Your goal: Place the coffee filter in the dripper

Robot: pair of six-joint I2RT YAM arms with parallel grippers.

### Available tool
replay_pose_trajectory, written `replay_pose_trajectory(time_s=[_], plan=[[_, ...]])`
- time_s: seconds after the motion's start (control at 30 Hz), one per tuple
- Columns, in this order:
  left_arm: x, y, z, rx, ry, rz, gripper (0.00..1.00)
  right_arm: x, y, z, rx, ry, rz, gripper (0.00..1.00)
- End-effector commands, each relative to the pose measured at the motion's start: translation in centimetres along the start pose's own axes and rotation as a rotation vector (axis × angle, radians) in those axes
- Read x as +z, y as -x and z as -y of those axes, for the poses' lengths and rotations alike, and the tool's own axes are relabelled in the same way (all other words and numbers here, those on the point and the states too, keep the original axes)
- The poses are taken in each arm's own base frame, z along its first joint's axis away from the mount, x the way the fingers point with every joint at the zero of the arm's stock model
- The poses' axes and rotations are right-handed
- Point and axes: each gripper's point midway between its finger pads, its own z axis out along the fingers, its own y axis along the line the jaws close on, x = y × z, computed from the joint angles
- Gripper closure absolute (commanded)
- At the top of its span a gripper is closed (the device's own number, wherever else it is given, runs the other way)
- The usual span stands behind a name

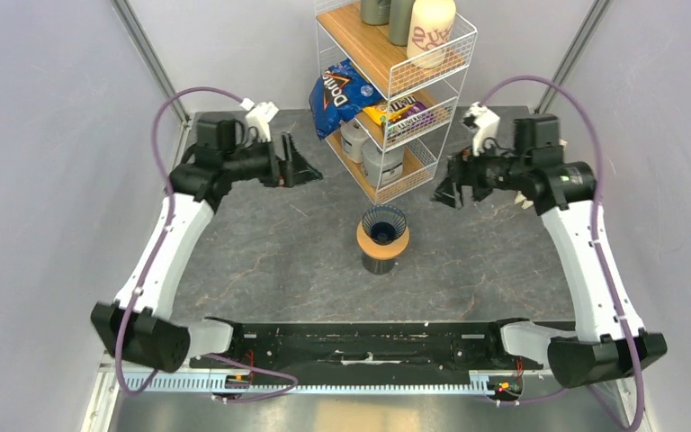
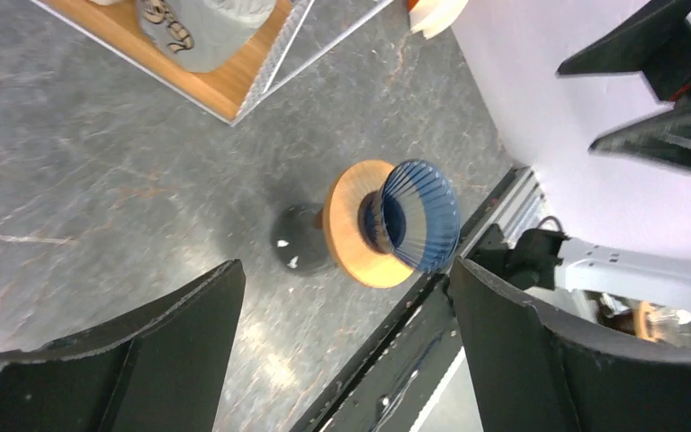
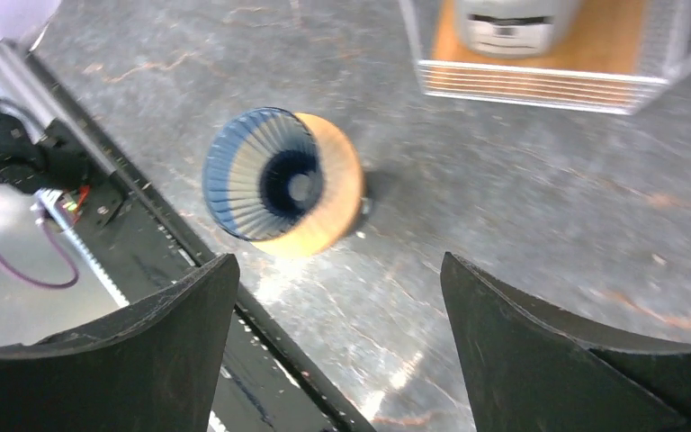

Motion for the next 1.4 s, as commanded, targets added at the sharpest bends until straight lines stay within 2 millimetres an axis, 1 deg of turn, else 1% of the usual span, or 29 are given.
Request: replay_pose_trajectory(time_s=[0.0,0.13,0.2,0.23,0.3,0.37,0.43,0.5,0.53,0.6,0.67,0.7,0.77,0.83,0.87,0.97,1.07,1.2,1.27,1.33,1.37], plan=[[-4.6,-1.5,1.1,0.174,-0.003,0.026,0.08,-4.7,-2.1,1.3,-0.034,-0.091,-0.053,0.10],[-6.9,-2.8,0.5,0.288,0.083,0.048,0.07,-6.4,-3.9,3.2,0.007,-0.210,-0.071,0.11],[-7.2,-3.1,0.5,0.322,0.081,0.070,0.07,-6.6,-4.3,4.6,0.032,-0.276,-0.088,0.14],[-7.2,-3.1,0.5,0.342,0.080,0.089,0.07,-6.6,-4.4,5.3,0.038,-0.304,-0.100,0.16],[-6.8,-3.4,-0.3,0.343,0.097,0.101,0.08,-7.1,-4.5,8.1,0.082,-0.406,-0.118,0.23],[-6.0,-4.3,-1.7,0.315,0.116,0.043,0.12,-7.1,-4.9,10.5,0.139,-0.468,-0.139,0.30],[-5.4,-5.6,-3.0,0.305,0.122,-0.019,0.14,-7.3,-5.0,12.8,0.216,-0.529,-0.123,0.34],[-5.1,-6.2,-3.5,0.282,0.104,-0.025,0.15,-8.0,-5.0,14.8,0.286,-0.577,-0.089,0.36],[-5.1,-6.1,-3.3,0.275,0.093,-0.008,0.15,-8.4,-5.0,15.8,0.315,-0.603,-0.069,0.38],[-5.6,-5.1,-2.4,0.269,0.088,0.057,0.15,-9.5,-4.9,17.7,0.361,-0.654,-0.040,0.42],[-6.3,-4.0,-0.9,0.319,0.059,0.108,0.15,-10.4,-5.0,19.1,0.390,-0.677,-0.028,0.45],[-6.7,-3.4,-0.5,0.336,0.062,0.136,0.15,-11.0,-5.0,20.1,0.400,-0.701,-0.016,0.47],[-6.9,-2.7,-0.6,0.340,0.088,0.171,0.14,-11.9,-5.5,21.8,0.438,-0.742,0.023,0.52],[-6.8,-2.6,-1.0,0.334,0.100,0.178,0.15,-12.0,-6.4,23.2,0.467,-0.775,0.045,0.57],[-6.6,-2.6,-1.2,0.329,0.105,0.184,0.15,-11.9,-6.9,23.8,0.491,-0.795,0.057,0.59],[-6.2,-2.4,-1.6,0.331,0.104,0.216,0.17,-11.2,-7.1,25.5,0.513,-0.823,0.114,0.62],[-5.8,-2.5,-1.7,0.312,0.089,0.211,0.17,-11.2,-6.4,27.5,0.540,-0.862,0.152,0.66],[-5.0,-2.8,-2.1,0.271,0.069,0.212,0.18,-11.6,-4.6,30.1,0.511,-0.928,0.170,0.71],[-4.8,-2.6,-2.3,0.244,0.069,0.222,0.18,-11.7,-3.9,31.3,0.515,-0.959,0.171,0.76],[-4.6,-2.5,-2.4,0.227,0.071,0.225,0.18,-11.7,-3.4,32.5,0.512,-0.999,0.169,0.82],[-4.5,-2.4,-2.5,0.221,0.074,0.227,0.18,-11.6,-3.3,33.1,0.508,-1.014,0.164,0.83]])
